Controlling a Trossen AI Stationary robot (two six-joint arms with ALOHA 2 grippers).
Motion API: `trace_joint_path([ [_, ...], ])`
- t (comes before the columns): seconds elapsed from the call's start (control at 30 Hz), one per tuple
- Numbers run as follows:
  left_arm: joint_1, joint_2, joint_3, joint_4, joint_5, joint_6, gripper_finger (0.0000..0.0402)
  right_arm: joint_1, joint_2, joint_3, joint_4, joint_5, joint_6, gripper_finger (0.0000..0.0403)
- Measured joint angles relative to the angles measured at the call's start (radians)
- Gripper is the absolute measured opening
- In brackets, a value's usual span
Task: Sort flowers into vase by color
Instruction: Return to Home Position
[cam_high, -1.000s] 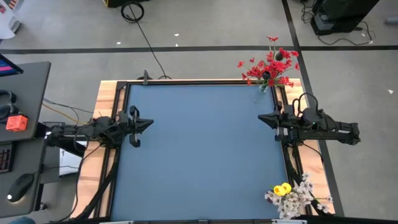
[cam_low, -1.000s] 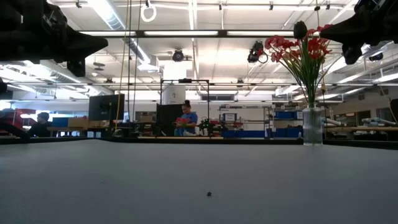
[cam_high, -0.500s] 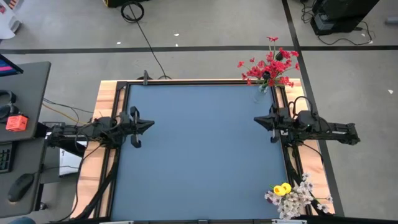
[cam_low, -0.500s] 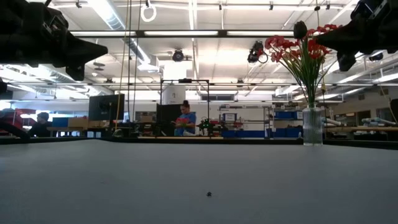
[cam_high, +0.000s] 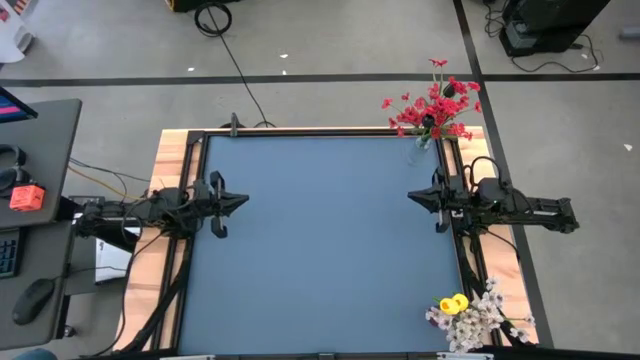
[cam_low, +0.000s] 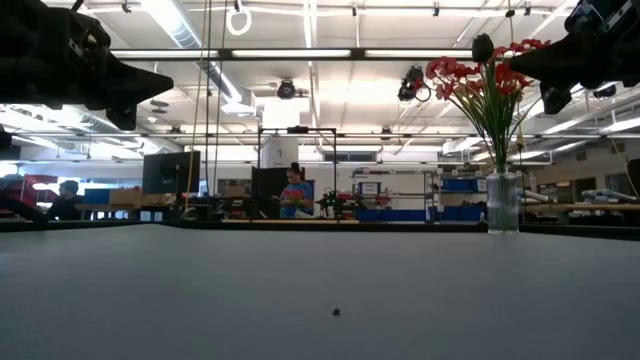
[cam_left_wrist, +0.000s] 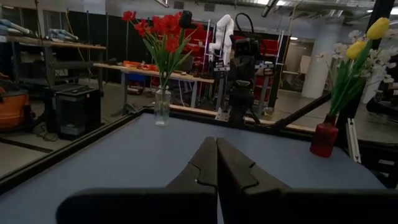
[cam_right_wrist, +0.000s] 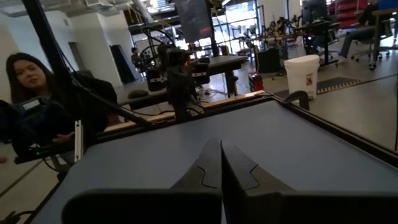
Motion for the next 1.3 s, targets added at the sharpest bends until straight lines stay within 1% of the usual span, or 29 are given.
trace_joint_path([
  [0.5, 0.0, 0.001, 0.0, 0.015, 0.0, 0.006, 0.0, 0.0, 0.0, -0.002, 0.036, -0.014, -0.063, 0.0],
  [0.6, 0.0, 0.001, 0.0, 0.016, 0.001, 0.003, 0.0, 0.0, 0.0, -0.049, 0.133, -0.026, -0.059, 0.0],
  [0.7, 0.0, 0.001, 0.0, 0.016, 0.005, -0.006, 0.0, 0.0, 0.001, -0.083, 0.177, -0.058, -0.04, 0.0],
  [0.8, 0.0, 0.001, -0.001, 0.016, 0.025, -0.018, 0.0, 0.0, 0.001, -0.096, 0.178, -0.066, -0.034, 0.0],
  [1.1, 0.0, 0.001, -0.001, 0.016, 0.028, -0.02, 0.0, -0.001, 0.001, -0.098, 0.149, -0.066, -0.041, 0.0],
  [1.3, 0.0, 0.001, -0.001, 0.014, 0.028, -0.021, 0.0, -0.001, 0.001, -0.137, 0.204, -0.066, -0.041, 0.0],
])
